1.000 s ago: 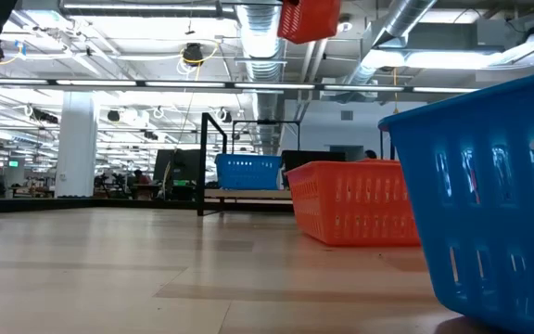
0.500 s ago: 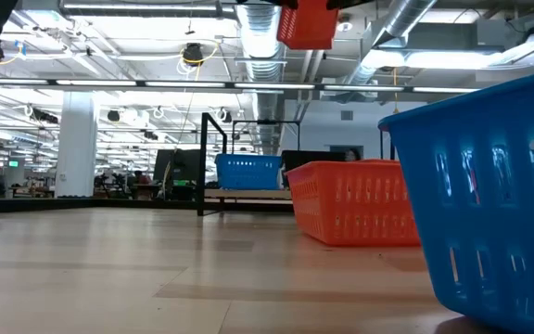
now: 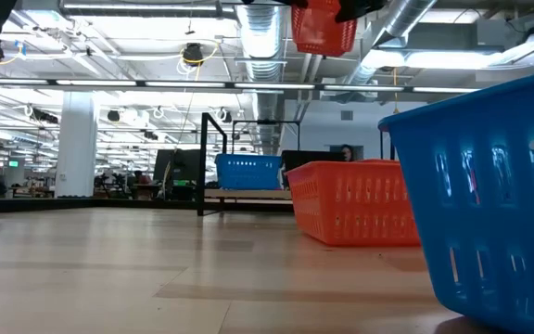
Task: Stack baskets on shelf by color
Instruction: Stack the bottom orange bin on top of the orange bin on the shelf
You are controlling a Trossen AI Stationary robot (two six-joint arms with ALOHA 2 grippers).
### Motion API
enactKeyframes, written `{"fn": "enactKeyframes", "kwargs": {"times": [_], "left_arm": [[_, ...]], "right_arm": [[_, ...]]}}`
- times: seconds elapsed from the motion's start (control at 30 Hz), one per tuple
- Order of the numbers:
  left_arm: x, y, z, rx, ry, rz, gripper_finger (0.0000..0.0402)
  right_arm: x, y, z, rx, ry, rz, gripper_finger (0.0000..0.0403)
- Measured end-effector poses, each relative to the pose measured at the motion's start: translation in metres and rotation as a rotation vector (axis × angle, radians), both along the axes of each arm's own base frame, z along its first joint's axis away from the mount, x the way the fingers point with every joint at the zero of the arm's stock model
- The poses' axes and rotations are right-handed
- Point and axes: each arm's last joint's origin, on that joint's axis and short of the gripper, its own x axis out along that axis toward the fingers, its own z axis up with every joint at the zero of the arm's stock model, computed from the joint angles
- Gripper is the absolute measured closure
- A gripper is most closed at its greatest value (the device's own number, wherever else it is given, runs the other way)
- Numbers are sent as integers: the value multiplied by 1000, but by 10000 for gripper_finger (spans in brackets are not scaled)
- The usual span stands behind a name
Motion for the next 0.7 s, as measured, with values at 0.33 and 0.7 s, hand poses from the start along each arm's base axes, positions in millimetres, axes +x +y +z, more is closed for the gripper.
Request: {"fn": "enactKeyframes", "kwargs": {"times": [0.33,0.7], "left_arm": [[1,-6,-2,-37,-26,44,387],[2,-8,-4,-7,12,20,218]], "right_arm": [[-1,2,4,-2,-30,-13,388],[0,2,-2,4,26,-4,400]]}}
